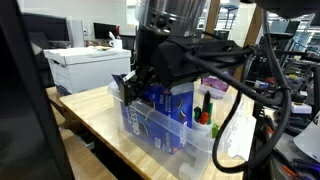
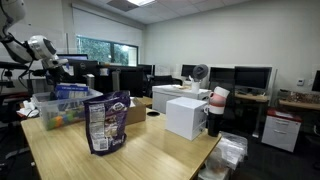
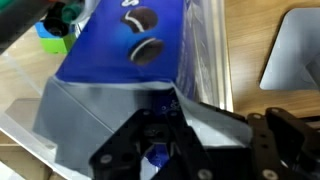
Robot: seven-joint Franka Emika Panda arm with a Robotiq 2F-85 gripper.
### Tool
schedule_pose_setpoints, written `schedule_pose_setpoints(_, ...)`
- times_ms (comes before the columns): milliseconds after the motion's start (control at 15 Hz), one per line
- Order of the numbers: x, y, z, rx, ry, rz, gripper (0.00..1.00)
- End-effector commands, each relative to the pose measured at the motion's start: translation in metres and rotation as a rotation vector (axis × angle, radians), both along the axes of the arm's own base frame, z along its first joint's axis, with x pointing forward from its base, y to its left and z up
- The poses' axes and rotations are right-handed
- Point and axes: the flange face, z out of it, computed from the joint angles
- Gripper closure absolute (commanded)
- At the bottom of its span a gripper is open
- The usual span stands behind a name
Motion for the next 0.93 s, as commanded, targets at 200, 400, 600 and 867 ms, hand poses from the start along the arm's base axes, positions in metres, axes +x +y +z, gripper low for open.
schedule_pose_setpoints(200, -0.013, -0.005, -0.01, 0.009, 0.004, 0.01, 0.99)
schedule_pose_setpoints(400, -0.017, -0.005, -0.014, -0.018, -0.007, 0.011, 0.99)
schedule_pose_setpoints(600, -0.017, -0.006, -0.016, -0.019, -0.007, 0.018, 0.99)
schedule_pose_setpoints(867, -0.015, -0.006, -0.011, 0.009, -0.02, 0.033, 0.99)
